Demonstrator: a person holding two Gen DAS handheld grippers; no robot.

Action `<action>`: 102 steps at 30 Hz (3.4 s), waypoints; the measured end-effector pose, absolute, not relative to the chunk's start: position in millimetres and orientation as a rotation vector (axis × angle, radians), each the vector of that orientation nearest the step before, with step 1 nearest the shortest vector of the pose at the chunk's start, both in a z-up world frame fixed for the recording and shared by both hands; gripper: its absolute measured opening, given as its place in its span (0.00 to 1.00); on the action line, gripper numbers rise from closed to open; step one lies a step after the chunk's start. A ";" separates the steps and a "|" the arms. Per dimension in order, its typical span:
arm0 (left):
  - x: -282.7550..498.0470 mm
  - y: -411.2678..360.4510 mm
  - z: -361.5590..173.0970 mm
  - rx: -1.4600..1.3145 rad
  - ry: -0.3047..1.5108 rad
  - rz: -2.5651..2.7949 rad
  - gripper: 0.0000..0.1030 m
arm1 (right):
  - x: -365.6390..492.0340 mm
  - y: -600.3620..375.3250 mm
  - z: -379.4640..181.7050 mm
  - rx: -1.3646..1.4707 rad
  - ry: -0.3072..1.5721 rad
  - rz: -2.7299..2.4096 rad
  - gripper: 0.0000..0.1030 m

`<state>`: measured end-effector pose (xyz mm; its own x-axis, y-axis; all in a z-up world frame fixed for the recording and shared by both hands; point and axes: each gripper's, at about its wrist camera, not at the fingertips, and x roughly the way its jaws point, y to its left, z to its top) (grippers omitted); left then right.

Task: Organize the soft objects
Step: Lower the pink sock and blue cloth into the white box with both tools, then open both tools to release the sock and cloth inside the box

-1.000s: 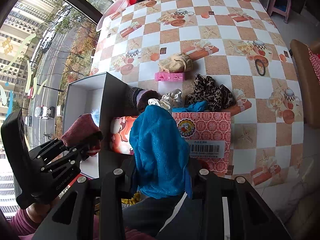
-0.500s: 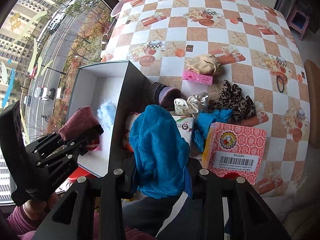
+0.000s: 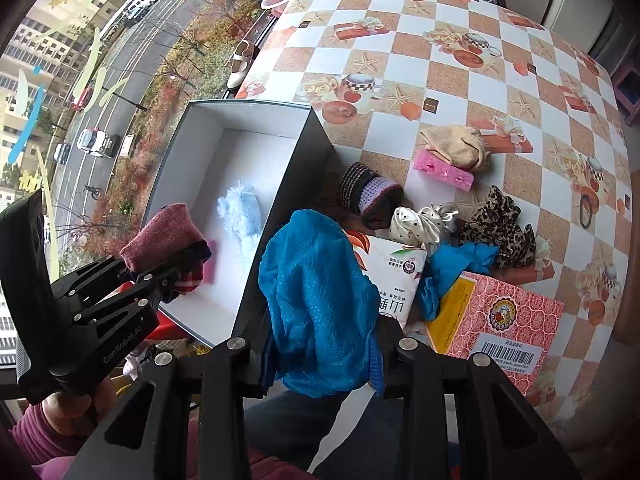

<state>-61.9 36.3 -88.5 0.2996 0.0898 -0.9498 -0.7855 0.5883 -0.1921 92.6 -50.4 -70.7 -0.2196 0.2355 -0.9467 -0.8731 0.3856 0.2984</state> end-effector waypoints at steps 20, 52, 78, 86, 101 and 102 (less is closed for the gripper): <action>-96.9 39.7 -91.4 -0.824 1.104 0.756 0.22 | 62.5 -21.8 -72.1 -0.722 1.411 1.254 0.36; -121.0 63.8 -101.3 -0.876 1.113 0.879 0.23 | 21.4 34.6 -67.8 -0.822 1.361 1.399 0.36; -90.0 126.2 -138.4 -0.905 1.178 0.942 0.24 | 27.4 97.4 -102.9 -0.868 1.353 1.349 0.36; -80.4 140.2 -148.0 -0.894 1.205 0.947 0.25 | 36.9 107.1 -115.1 -0.845 1.380 1.330 0.36; -73.1 142.7 -154.1 -0.890 1.212 0.959 0.75 | 47.6 114.0 -118.0 -0.803 1.381 1.333 0.44; -74.4 142.5 -151.8 -0.896 1.186 0.954 0.77 | 48.8 113.6 -116.4 -0.795 1.378 1.332 0.49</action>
<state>-74.4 142.5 -151.8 0.1134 0.1231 -0.9859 -0.9367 0.3442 -0.0648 48.8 113.6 -116.4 -0.2651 0.1845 -0.9464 -0.9396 0.1709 0.2965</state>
